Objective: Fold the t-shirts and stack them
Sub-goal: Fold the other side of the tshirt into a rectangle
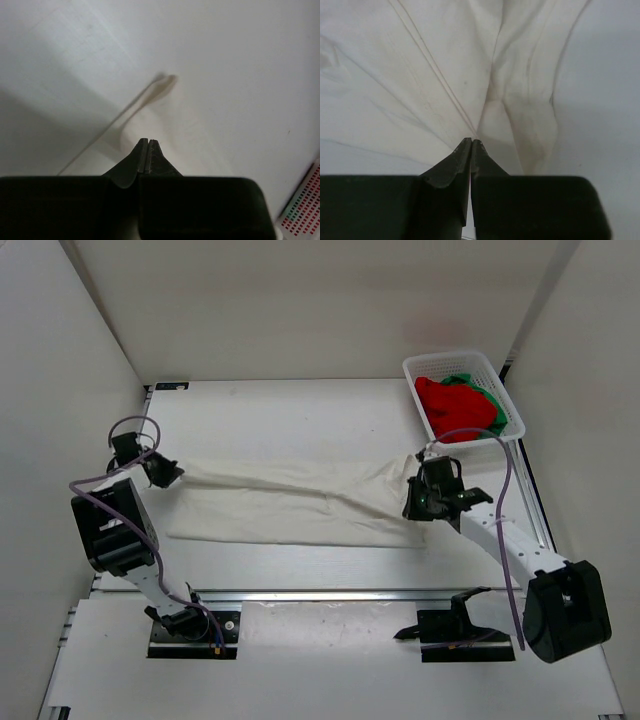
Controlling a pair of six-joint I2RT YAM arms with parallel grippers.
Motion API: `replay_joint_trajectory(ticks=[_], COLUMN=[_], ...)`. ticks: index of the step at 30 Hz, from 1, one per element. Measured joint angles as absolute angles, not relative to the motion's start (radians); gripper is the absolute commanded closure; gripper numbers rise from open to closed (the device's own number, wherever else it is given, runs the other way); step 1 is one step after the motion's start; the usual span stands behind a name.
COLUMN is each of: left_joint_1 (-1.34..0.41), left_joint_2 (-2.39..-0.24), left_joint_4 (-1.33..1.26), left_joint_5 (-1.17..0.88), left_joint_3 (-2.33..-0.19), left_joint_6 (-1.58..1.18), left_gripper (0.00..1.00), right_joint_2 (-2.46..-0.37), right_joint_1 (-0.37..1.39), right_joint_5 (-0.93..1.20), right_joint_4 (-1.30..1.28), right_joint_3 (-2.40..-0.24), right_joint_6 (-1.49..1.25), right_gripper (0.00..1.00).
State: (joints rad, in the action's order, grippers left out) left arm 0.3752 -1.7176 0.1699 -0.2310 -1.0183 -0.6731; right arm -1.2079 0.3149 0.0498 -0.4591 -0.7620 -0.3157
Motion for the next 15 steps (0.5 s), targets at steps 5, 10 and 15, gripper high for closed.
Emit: replay_joint_trajectory(ticks=[5,10,15], left_joint_1=[0.458,0.468,0.350], left_joint_2=[-1.692,-1.619,-1.465], left_joint_4=[0.138,0.070,-0.006], left_joint_5=[-0.270,-0.289,-0.252], left_joint_3=[-0.890,-0.860,-0.860], left_joint_6=[-0.742,-0.828,-0.842], left_gripper=[0.58,0.54,0.59], right_joint_2=[-1.144,-1.141,-1.197], right_joint_1=[0.343,0.360,0.408], right_joint_5=[0.069,0.059,0.073], right_joint_4=[-0.420,-0.423,-0.377], right_joint_3=[-0.591,-0.605,-0.749], right_joint_6=[-0.377,-0.393,-0.377], right_gripper=[0.87,0.68,1.00])
